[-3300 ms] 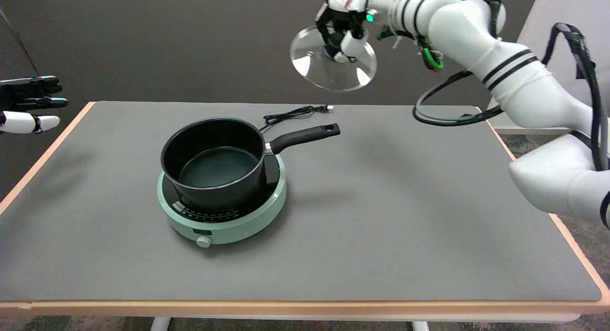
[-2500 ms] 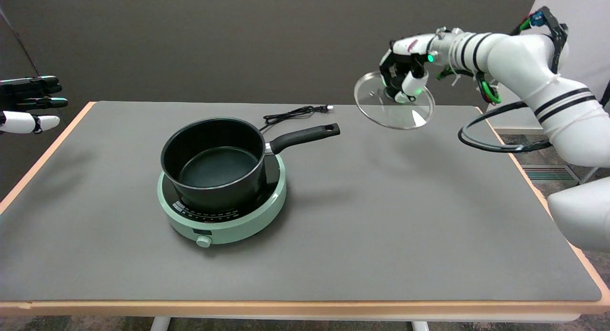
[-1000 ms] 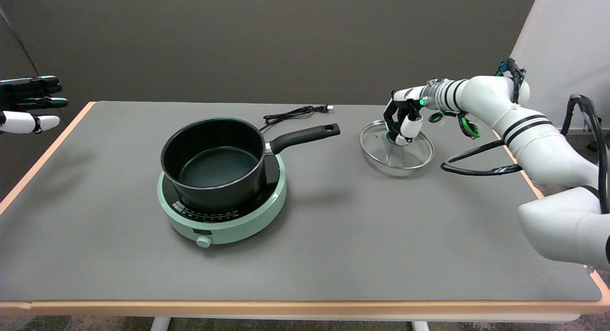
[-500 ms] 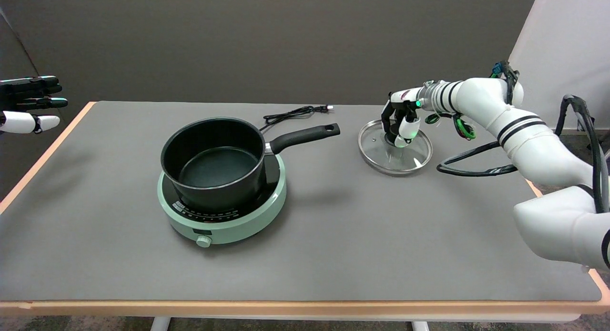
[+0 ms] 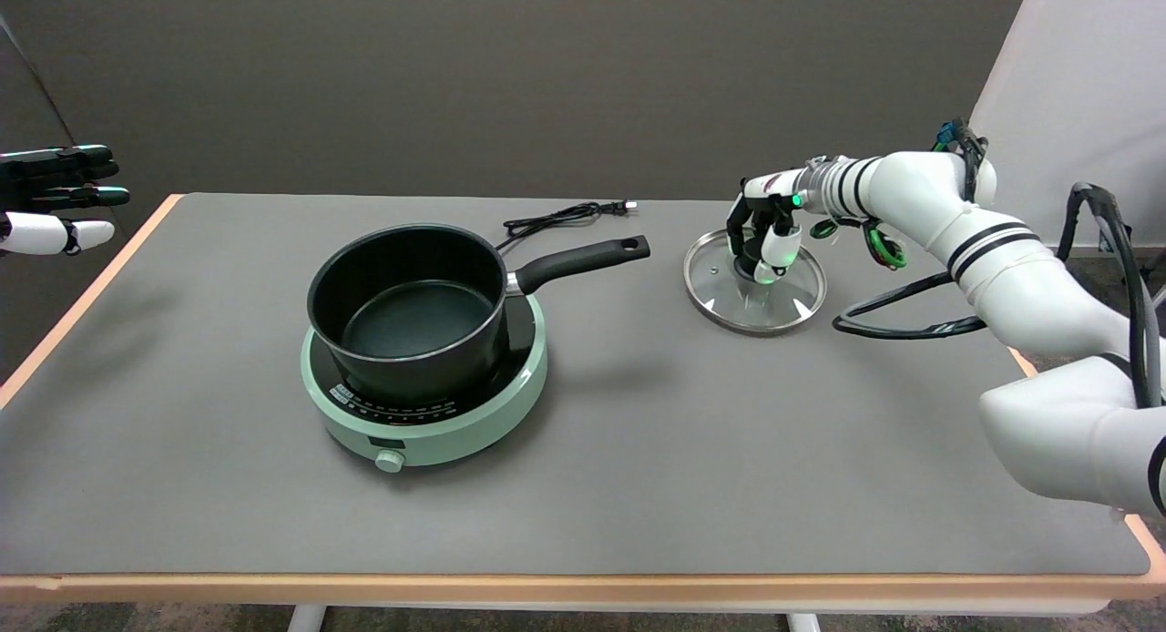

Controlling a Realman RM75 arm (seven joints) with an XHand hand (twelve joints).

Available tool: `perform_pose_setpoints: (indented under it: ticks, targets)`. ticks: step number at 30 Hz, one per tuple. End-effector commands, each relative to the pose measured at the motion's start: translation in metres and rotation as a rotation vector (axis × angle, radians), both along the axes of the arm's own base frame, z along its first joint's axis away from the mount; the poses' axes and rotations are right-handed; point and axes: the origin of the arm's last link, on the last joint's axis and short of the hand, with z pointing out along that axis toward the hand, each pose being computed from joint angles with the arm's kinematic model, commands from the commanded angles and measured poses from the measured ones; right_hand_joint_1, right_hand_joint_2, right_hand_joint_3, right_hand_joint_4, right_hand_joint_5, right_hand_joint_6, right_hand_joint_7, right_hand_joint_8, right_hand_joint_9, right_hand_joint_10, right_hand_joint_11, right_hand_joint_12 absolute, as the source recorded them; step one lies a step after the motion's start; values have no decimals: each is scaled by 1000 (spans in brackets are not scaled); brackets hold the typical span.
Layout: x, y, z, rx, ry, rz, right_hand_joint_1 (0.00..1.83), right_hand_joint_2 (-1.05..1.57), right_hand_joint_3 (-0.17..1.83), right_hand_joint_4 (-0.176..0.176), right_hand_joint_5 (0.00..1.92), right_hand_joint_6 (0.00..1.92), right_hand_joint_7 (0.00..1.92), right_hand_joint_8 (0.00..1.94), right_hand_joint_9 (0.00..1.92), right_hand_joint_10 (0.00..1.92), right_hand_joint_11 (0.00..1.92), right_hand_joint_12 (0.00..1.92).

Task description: Place the pot lid onto the table.

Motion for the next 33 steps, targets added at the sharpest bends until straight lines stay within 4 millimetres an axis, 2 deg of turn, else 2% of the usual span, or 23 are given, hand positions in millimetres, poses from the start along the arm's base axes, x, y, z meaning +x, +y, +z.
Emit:
perform_pose_setpoints:
  ticks: [1, 3, 5, 6, 7, 8, 9, 10, 11, 12, 17, 19, 25, 27, 31, 33]
  targets:
    - [-3, 0, -2, 4, -2, -3, 1338, 1010, 349, 176, 657, 931, 837, 1297, 697, 1455, 313, 1813]
    - [-3, 0, -3, 5, -2, -3, 1337, 1015, 344, 176, 647, 909, 833, 1300, 684, 1457, 303, 1814]
    - [-2, -1, -3, 6, -1, 0, 1327, 1072, 275, 176, 650, 806, 786, 1352, 666, 1413, 206, 1802]
    - [-1, -1, -4, 8, -1, 2, 1280, 984, 429, 176, 655, 753, 801, 1187, 648, 1380, 151, 1807]
    - [0, -1, -4, 9, 0, 5, 1122, 763, 869, 174, 676, 657, 784, 777, 645, 1296, 95, 1759]
    - [0, -1, -5, 10, 0, 6, 1109, 745, 870, 167, 696, 574, 792, 681, 641, 1231, 38, 1689]
    - [-1, -1, -5, 10, 0, 5, 1107, 670, 920, 134, 691, 495, 789, 510, 615, 1032, 0, 1556]
    - [-1, -1, -5, 10, 0, 5, 1122, 681, 876, 121, 686, 408, 789, 411, 592, 942, 21, 1484]
    - [-1, -1, -5, 10, 0, 5, 1136, 656, 938, 114, 648, 395, 742, 317, 577, 753, 60, 1417]
    - [-1, -1, -5, 10, 1, 5, 1171, 633, 986, 104, 609, 334, 684, 237, 559, 515, 125, 1216]
    - [0, -1, -5, 11, 1, 9, 1166, 587, 1058, 92, 551, 271, 577, 177, 468, 403, 226, 823]
    - [1, -1, -5, 11, 4, 10, 1160, 576, 1068, 90, 537, 257, 560, 173, 457, 388, 234, 743]
    - [5, 0, -5, 17, 14, 29, 1148, 533, 1095, 67, 458, 186, 484, 164, 391, 343, 204, 596]
    - [11, -1, -7, 23, 21, 53, 1096, 498, 1102, 55, 404, 164, 382, 148, 311, 277, 153, 544]
    - [30, 0, -12, 32, 10, 167, 1042, 365, 1137, 40, 299, 161, 224, 163, 176, 208, 111, 458]
    - [43, 3, -15, 23, -23, 245, 960, 381, 1012, 35, 246, 171, 154, 153, 81, 205, 56, 526]
